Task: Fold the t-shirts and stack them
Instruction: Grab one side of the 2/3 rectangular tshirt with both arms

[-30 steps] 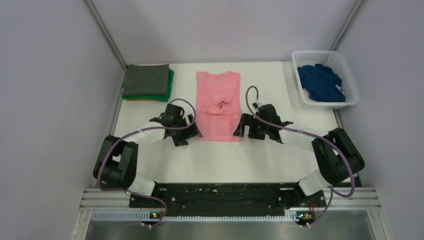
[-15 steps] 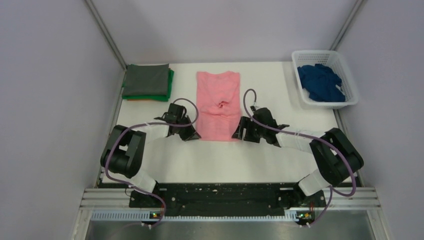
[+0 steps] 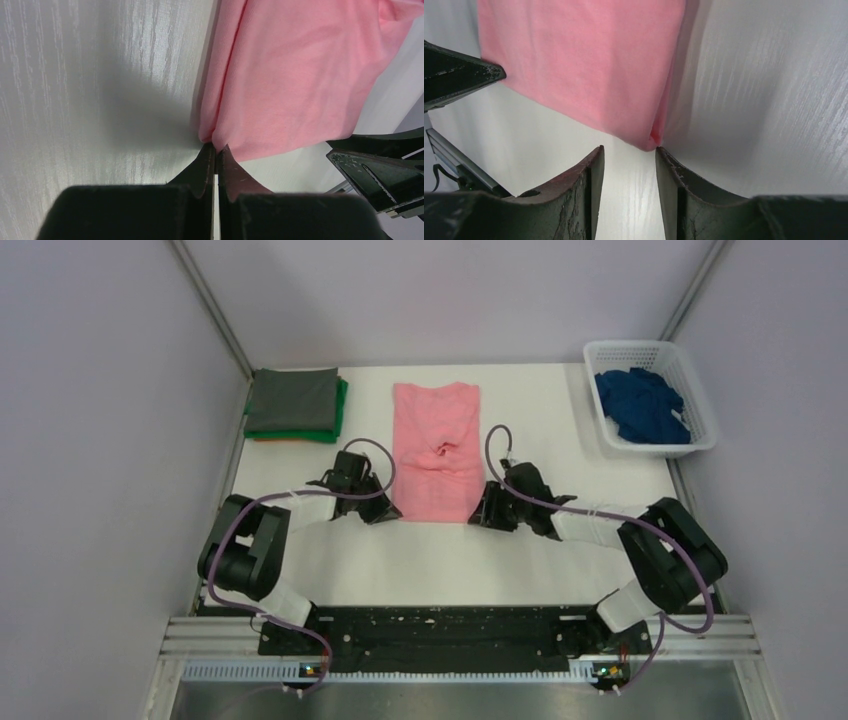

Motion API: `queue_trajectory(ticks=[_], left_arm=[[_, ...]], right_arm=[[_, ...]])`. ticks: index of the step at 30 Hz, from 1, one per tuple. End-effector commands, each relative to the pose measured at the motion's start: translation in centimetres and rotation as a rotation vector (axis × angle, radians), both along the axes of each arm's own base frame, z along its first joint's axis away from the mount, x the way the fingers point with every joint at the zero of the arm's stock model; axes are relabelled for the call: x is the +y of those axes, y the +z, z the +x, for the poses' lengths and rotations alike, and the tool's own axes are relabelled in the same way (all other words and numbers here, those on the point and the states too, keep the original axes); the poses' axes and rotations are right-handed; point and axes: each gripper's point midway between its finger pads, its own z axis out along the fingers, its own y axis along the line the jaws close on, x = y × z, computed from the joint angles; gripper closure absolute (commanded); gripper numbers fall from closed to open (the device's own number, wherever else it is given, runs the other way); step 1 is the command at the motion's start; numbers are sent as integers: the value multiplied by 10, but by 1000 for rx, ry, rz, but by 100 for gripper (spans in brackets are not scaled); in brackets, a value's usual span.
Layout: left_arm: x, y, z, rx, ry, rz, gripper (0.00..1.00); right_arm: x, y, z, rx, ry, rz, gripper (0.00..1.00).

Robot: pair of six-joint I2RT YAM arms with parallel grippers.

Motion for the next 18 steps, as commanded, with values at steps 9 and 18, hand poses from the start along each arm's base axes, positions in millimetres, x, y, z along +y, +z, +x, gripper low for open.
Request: queue_trajectory(ticks=[9,18], left_arm=[[15,-28,-27,92,3,77,100],[13,-9,-62,81,-12,25,100]], right_arm=[[-17,-44,-20,100,2,-133,87],[-33,-14,-66,71,93,-138,100]])
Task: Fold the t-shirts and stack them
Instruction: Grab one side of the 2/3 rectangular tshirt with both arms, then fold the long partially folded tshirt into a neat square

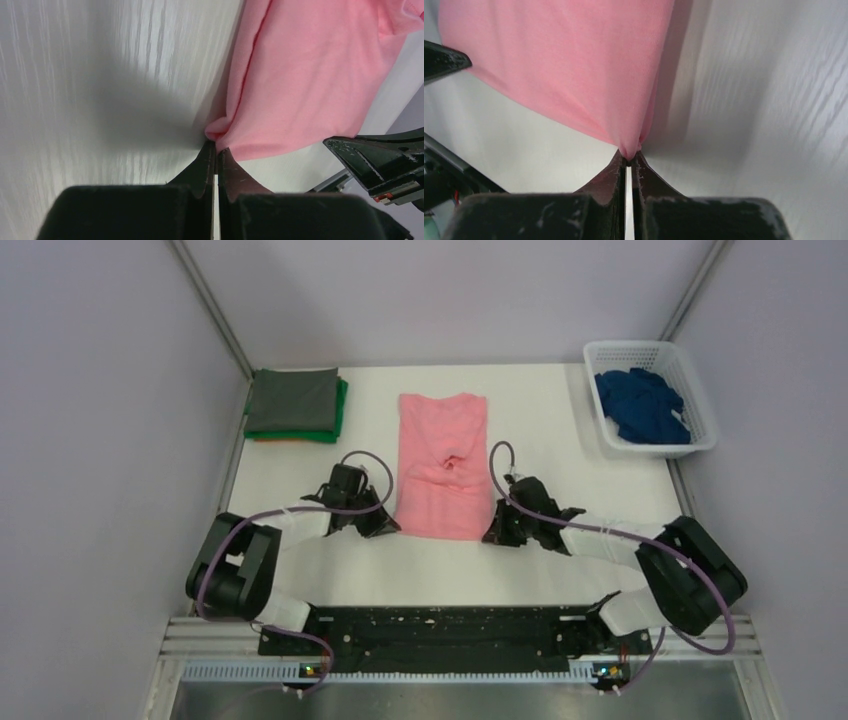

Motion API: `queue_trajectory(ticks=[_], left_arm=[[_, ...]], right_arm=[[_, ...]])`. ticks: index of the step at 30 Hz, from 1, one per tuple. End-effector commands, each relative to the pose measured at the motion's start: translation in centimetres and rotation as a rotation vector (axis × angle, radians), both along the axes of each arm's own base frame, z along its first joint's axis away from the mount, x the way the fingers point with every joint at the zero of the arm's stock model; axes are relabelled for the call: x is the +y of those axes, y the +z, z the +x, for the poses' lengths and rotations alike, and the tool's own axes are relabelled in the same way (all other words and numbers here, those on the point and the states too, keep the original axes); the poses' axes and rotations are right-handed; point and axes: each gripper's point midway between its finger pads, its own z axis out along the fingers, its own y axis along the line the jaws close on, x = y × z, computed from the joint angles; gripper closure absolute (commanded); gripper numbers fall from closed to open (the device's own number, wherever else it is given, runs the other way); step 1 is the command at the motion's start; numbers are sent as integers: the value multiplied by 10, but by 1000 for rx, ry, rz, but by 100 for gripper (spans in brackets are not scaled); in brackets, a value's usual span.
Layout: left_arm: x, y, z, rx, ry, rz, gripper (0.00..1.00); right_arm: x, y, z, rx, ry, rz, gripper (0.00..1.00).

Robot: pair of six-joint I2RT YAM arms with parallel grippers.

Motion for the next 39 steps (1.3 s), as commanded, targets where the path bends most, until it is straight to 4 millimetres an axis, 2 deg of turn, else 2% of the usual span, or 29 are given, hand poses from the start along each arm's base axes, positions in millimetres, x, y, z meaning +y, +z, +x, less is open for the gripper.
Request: queue_trajectory(ticks=[1,3,6,9,12,15,18,21,24,27,35,39], left_arm=[[12,-5,-51,75,-6,47,100],[9,5,-68,61,-21,22,100],[1,31,-87,6,-43,-30,100],[-2,56,-103,-40,-48,-62,100],[0,83,-113,-113,-38,-114,100],[3,106,-114,-200,-24,-152,100],[6,123,-107,-255,3,-156,100],[2,139,-97,-292,4,-168,100],[6,151,-78,-347,53,-128,100],[10,167,-61,-397,91,-89,100],[5,184,-27,-435,96,-46,100],[5,195,-3,-456,95,-47,100]], right_arm=[[-22,0,-54,59,104,-80,100],[-21,13,-68,39,156,-79,100],[-12,40,-89,1,223,-39,100],[-1,74,-103,-52,269,52,100],[1,101,-105,-107,266,112,100],[3,124,-97,-181,254,141,100],[5,147,-82,-255,231,138,100],[5,161,-65,-304,200,114,100],[4,172,-46,-330,165,124,100],[4,177,-27,-344,146,174,100],[13,189,13,-397,166,257,100],[6,184,34,-389,124,255,100]])
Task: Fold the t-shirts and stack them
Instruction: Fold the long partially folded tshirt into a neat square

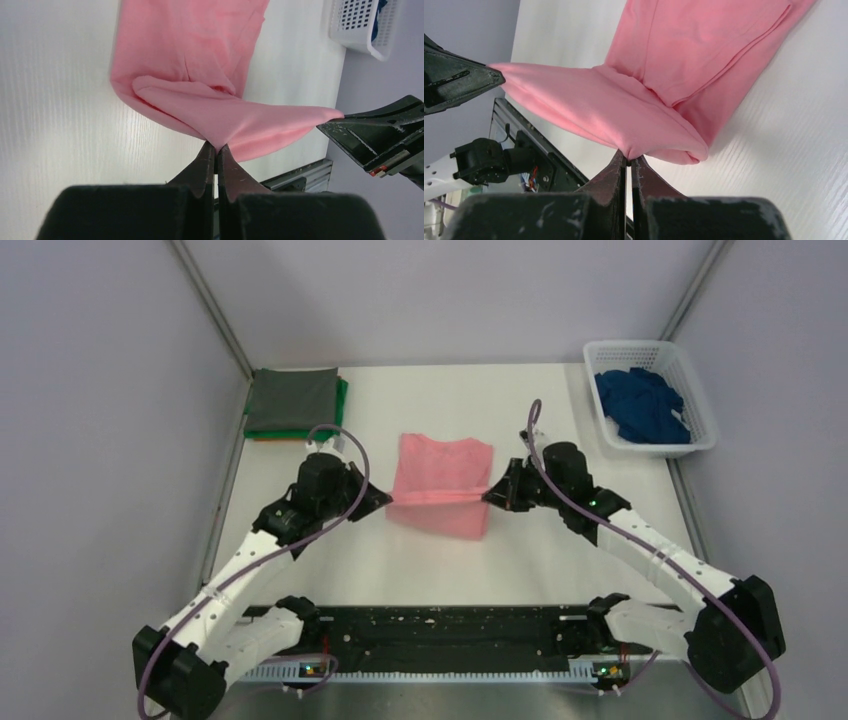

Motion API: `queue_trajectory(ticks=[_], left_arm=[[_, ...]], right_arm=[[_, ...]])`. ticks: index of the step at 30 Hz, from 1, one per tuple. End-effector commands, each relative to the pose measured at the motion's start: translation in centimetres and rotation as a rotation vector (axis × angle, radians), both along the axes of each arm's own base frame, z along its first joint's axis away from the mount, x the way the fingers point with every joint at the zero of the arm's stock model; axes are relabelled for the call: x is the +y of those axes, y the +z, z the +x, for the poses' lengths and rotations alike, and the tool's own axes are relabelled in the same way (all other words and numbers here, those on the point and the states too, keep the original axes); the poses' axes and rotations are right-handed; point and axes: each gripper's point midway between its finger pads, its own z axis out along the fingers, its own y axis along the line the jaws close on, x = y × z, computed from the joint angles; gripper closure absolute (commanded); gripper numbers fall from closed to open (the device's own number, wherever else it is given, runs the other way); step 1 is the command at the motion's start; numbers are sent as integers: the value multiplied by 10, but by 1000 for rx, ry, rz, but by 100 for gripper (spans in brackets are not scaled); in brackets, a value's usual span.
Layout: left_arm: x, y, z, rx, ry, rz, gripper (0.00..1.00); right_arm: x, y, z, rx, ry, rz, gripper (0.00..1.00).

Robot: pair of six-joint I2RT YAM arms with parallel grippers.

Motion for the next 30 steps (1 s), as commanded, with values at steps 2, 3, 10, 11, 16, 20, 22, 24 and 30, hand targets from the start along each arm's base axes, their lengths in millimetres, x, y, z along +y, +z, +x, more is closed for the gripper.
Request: queue_trajectory(ticks=[2,3,10,11,16,20,22,24,30], left_arm=[[-2,38,45,-124,7,-11,100],[-3,40,51,-129,6,-12,100],[-2,45,94,-133,2,11,100],[-2,45,101,-132,5,10,100],[-2,37,136,-110,-3,-2,100],[-7,27,162,-92,-22,15,100],[-8,20,176,-81,-19,32,100],[-9,12,191,-63,-18,43,100],[-16,-22,228,14,-49,53,100]], right_arm=[[-1,36,40,-124,-15,82,100],[-3,37,46,-126,-28,88,100],[-12,33,81,-120,-45,129,100],[-13,31,85,-117,-44,131,100],[-18,19,107,-92,-58,143,100],[-25,12,128,-81,-82,141,100],[-26,6,138,-72,-89,140,100],[-28,-3,148,-57,-97,135,100],[-29,-32,178,-3,-112,120,100]])
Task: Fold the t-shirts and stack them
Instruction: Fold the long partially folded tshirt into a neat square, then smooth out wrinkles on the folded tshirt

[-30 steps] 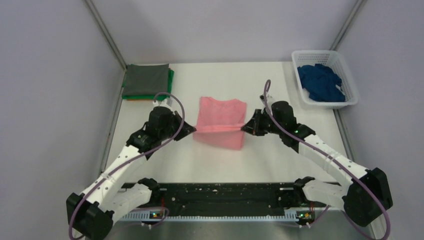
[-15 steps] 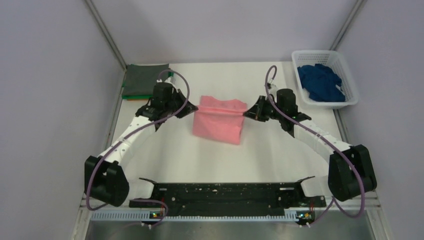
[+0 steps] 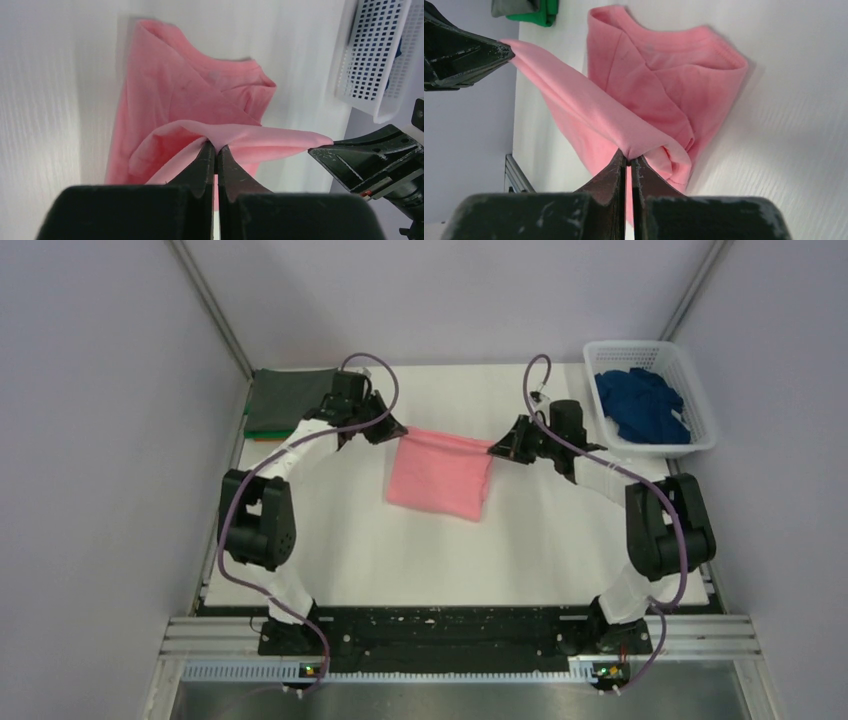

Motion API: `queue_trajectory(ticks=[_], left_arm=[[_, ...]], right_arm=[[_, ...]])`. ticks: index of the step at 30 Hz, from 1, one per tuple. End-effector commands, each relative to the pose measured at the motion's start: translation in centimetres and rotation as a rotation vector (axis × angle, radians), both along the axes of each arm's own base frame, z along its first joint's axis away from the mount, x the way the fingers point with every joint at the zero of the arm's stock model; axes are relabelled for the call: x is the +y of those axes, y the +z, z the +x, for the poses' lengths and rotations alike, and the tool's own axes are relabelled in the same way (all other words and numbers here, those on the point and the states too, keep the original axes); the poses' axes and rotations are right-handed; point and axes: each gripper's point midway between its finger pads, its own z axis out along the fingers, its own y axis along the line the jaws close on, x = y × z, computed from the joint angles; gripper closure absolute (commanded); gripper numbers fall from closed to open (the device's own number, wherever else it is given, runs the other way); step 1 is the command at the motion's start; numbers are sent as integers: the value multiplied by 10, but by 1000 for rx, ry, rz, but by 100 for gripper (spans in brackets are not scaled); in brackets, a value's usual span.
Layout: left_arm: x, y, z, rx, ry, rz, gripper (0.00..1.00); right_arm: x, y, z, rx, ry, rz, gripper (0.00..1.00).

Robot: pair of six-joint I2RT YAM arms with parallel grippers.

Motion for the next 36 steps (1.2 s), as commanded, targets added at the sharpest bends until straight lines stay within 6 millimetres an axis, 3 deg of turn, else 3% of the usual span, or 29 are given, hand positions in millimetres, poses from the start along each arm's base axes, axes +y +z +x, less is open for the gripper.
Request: queue_trajectory(ticks=[1,7,8,10,11,12,13,17,19,20,24,28,30,33,36], left_arm=[[3,-6,37,-17,-14,8,100],[4,-42,69,63,3,41,98],[2,-44,71,69,-5,38,88],[-1,-43,76,65,-15,33,57],[-1,-40,79,59,-18,35,35],[-1,-34,80,49,-22,38,7],[-1,-28,81,42,-27,43,2],[7,-16,70,29,-25,76,1],[9,-19,54,46,-34,76,1],[8,-19,46,42,-45,70,1],[1,-21,16,40,-96,19,1],[-21,-23,-10,49,-170,-55,1],[-33,-30,-23,59,-202,-79,1],[-38,-53,-34,109,-211,-91,1],[-38,-81,-44,174,-208,-101,1]], right_arm=[[-5,1,37,-54,-22,-3,100],[-4,-30,62,0,-30,-5,98],[-5,-33,65,6,-36,-8,88],[-8,-34,74,9,-54,-18,60],[-11,-31,80,6,-69,-27,47],[-14,-27,84,-1,-82,-40,30],[-16,-23,86,-6,-93,-55,5],[-17,-2,70,-29,-87,-46,1],[-12,0,46,-33,-61,-31,1],[-5,11,34,-57,-31,-6,1],[49,24,-28,-52,184,114,1],[95,28,-71,-38,327,197,1],[105,22,-77,-21,348,216,1],[109,-3,-77,37,340,220,1],[102,-52,-77,139,274,164,1]])
